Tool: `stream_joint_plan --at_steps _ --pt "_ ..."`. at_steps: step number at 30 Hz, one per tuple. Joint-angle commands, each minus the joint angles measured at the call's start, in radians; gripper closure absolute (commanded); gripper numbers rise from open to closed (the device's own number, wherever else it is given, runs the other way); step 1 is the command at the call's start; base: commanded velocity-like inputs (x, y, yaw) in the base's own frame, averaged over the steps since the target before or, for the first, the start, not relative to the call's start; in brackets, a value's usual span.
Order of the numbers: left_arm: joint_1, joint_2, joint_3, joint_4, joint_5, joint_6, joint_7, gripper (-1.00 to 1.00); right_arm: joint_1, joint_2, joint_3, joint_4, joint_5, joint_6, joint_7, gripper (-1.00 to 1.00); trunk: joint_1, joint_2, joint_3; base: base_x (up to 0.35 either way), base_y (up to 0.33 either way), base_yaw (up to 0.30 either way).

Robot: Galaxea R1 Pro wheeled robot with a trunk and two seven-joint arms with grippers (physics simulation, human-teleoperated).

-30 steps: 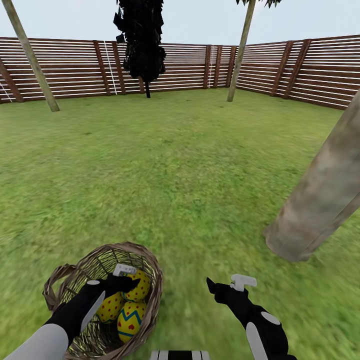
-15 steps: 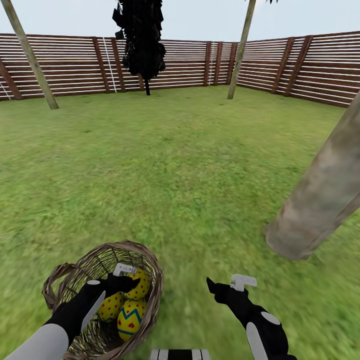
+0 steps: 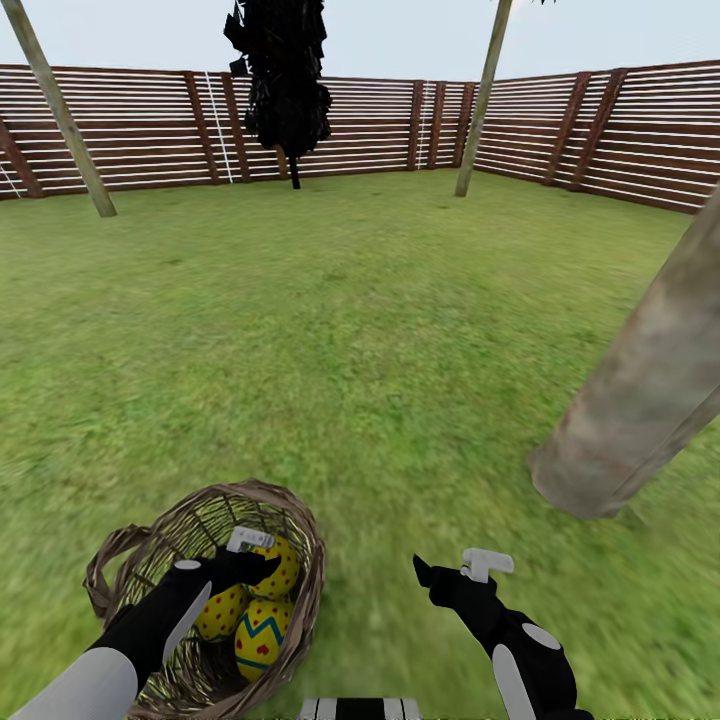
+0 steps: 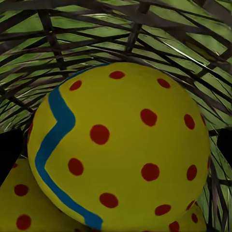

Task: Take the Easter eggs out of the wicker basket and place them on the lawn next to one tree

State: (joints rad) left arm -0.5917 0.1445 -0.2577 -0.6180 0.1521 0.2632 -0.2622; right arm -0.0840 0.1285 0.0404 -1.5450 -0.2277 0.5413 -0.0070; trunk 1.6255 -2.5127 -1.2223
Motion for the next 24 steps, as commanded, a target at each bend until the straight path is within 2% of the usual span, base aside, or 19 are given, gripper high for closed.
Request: stream_joint_plan --at_steps 1,3,24 --pt "0.0 0.001 -0.005 -0.002 0.011 0.007 0.001 -1.0 0.0 0.0 -0.001 -0.001 -0.004 0.005 -0.001 -1.0 0.0 -0.001 -0.005 0.0 0.0 0.0" --pt "0.0 0.001 -0.005 -0.001 0.011 0.007 0.001 -1.0 0.0 0.0 -0.001 -0.001 -0.004 0.005 -0.001 -1.0 0.001 -0.001 -0.013 0.0 0.0 0.0" --pt "-0.001 0.001 -0.005 0.003 0.009 0.008 0.003 -1.0 0.0 0.0 -0.001 -0.001 -0.005 0.005 -0.002 -1.0 0.001 -0.001 -0.013 0.0 0.0 0.0"
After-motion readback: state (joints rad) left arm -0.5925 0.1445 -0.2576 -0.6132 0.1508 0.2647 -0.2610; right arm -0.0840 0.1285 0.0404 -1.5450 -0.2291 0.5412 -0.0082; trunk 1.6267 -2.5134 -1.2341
